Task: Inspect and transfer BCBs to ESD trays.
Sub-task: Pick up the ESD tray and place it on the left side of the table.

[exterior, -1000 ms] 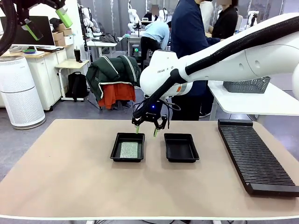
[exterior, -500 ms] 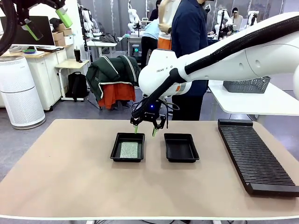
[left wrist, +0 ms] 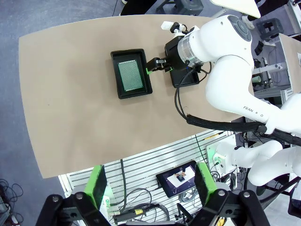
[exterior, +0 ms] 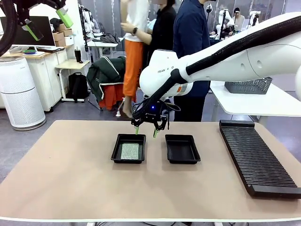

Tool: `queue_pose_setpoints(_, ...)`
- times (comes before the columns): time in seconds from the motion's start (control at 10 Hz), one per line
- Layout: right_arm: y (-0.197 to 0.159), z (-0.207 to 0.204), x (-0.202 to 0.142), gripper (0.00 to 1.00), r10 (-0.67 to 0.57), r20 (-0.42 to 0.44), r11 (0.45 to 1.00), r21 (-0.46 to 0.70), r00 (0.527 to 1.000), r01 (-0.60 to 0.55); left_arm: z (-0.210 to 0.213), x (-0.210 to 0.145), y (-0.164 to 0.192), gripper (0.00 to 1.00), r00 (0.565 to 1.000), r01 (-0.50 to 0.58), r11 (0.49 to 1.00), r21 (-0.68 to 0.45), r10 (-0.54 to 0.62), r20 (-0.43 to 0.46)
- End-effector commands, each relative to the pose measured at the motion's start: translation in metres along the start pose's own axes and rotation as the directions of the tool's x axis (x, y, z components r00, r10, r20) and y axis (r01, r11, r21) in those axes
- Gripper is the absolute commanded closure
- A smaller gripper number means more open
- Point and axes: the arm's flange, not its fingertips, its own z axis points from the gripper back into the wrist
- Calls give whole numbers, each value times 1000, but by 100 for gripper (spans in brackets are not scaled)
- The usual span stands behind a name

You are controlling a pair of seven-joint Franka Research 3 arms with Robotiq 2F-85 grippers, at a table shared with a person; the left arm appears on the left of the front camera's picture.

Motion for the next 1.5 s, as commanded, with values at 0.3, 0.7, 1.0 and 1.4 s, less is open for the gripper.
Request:
queue_pose_setpoints(0.3,0,0,0,22,0,0,1000,0,1000,0,-27,5,7,0,998,-36,999,-9,35,-42)
queue_pose_setpoints(0.7,-72,84,-40,18,-76,40,972,224,996,65,-109,8,15,0,992,-76,997,-14,74,-101)
queue_pose_setpoints(1.0,-137,117,-59,18,-130,55,911,401,990,98,-193,9,14,0,985,-80,996,-25,75,-158)
queue_pose_setpoints(1.4,-217,148,-83,18,-221,109,768,631,969,104,-282,22,-2,0,976,-48,998,42,55,-209)
